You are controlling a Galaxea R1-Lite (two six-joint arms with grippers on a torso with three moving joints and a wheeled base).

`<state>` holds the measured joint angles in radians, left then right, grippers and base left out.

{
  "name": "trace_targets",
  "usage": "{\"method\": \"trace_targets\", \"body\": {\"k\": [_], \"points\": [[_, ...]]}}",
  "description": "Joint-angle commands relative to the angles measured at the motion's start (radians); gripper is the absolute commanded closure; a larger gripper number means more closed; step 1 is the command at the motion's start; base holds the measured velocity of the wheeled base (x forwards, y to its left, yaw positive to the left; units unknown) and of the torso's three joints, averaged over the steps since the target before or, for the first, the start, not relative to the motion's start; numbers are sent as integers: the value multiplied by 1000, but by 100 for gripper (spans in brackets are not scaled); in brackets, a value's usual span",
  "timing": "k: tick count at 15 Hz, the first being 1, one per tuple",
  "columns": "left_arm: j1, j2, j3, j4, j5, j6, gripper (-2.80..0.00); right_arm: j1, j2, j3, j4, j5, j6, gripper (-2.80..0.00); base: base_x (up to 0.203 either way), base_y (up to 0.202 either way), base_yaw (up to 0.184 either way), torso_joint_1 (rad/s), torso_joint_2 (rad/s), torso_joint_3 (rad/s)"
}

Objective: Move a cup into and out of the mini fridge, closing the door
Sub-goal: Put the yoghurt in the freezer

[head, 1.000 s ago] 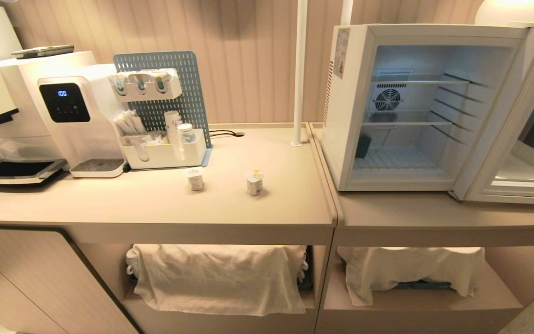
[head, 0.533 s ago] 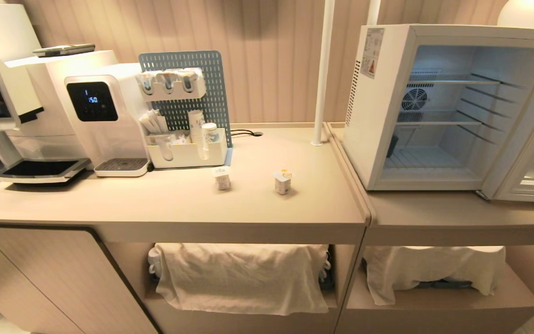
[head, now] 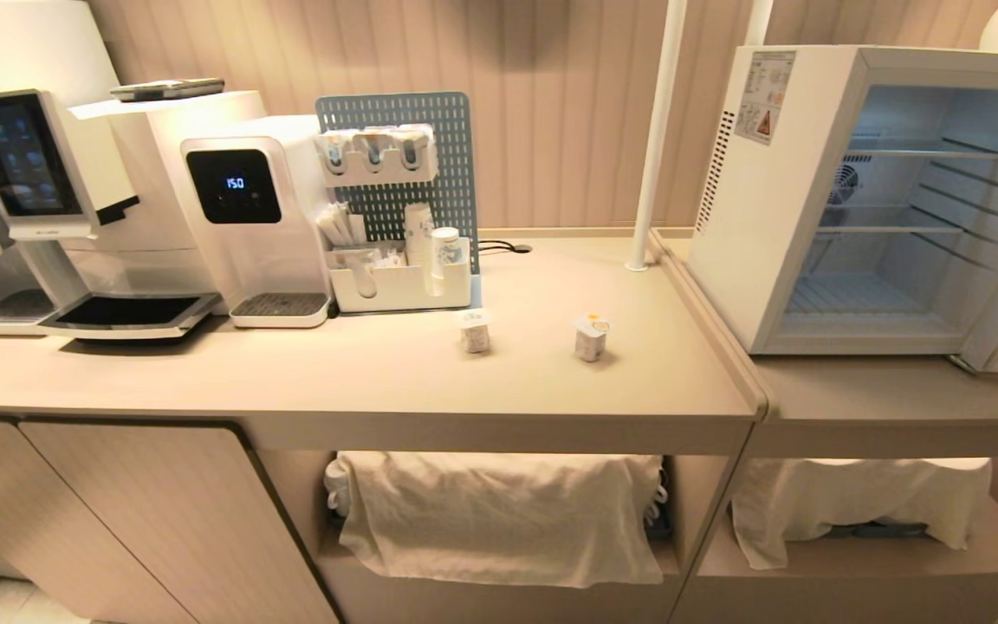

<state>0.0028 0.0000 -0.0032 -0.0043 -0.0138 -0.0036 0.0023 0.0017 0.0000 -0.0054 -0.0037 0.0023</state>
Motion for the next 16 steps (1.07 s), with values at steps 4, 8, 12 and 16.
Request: {"method": "trace_targets", "body": {"k": [4, 8, 12, 16], "points": [[0, 0, 0, 0, 0, -3, 0, 1, 1, 0, -1, 1, -1, 0, 0, 142, 1, 3, 0, 5], [0, 0, 0, 0, 0, -3, 0, 1, -2, -3, 7, -1, -1, 0, 0, 0, 0, 0, 0, 0], [0, 0, 0, 0, 0, -6, 0, 1, -2, -62, 53, 8, -4, 0, 0, 0, 0, 0, 0, 0], [0, 0, 0, 0, 0, -3, 0, 1, -2, -40, 45, 1, 18, 0, 0, 0, 0, 0, 0, 0]]}}
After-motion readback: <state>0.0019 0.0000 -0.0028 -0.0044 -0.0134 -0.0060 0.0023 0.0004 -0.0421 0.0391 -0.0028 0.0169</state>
